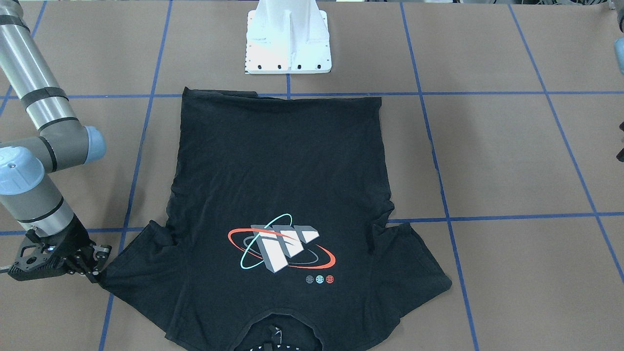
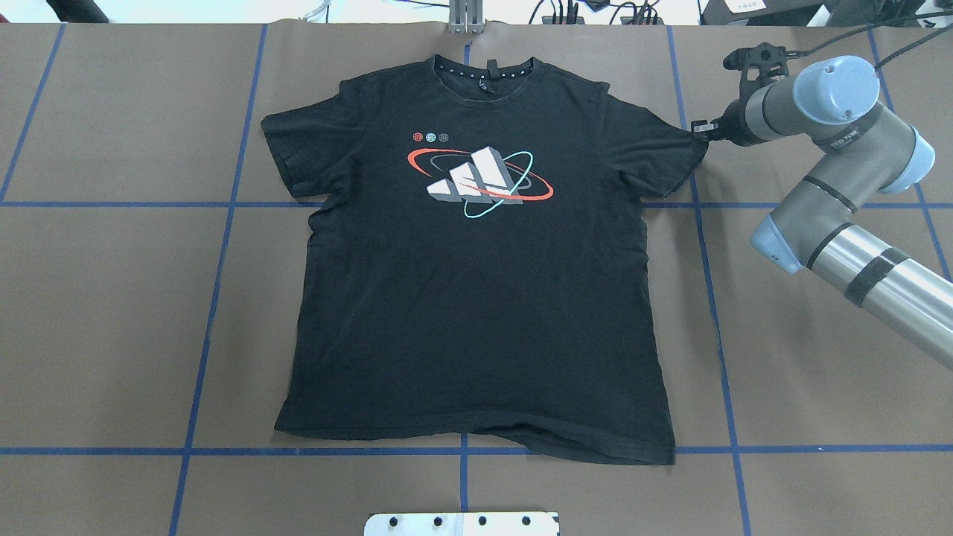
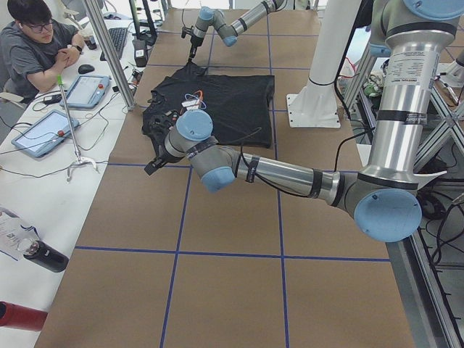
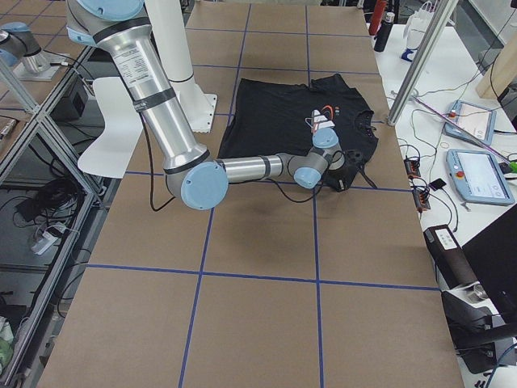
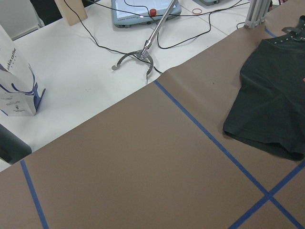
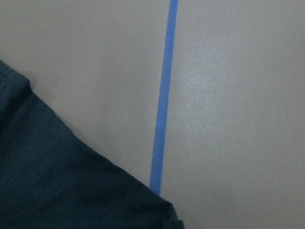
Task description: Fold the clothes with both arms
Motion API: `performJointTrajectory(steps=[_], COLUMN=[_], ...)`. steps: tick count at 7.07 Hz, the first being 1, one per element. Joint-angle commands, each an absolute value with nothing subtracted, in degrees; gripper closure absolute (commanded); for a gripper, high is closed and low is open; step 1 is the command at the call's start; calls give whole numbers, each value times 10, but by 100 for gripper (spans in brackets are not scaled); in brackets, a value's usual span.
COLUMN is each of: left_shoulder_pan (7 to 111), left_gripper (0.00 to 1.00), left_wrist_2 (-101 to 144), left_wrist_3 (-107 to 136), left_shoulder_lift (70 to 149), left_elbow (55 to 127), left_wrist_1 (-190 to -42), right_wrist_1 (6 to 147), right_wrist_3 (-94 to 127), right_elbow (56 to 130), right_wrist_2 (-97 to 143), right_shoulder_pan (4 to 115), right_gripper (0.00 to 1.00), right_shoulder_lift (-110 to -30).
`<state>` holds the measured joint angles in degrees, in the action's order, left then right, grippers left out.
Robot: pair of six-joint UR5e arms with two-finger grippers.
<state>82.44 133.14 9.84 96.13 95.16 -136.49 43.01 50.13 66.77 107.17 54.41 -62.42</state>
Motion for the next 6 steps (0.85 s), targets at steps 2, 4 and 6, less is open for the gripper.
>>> performJointTrajectory(steps=[2,4,6], left_shoulder_pan=[824,824,824], left_gripper=[0,0,0], left_wrist_2=[1332,1332,1332], left_wrist_3=[98,98,98], left_shoulder_lift=[961,961,961], left_elbow=[952,953,952], left_wrist_1=[-1365,-1365,-1365], right_wrist_1=[596,655,655], right_wrist_3=[557,653,714], right_elbow=[769,774,731], right_wrist_2=[1072,1023,969], right_shoulder_pan=[540,492,450], right_gripper=[100,100,100], right_shoulder_lift=[-574,-515,-462])
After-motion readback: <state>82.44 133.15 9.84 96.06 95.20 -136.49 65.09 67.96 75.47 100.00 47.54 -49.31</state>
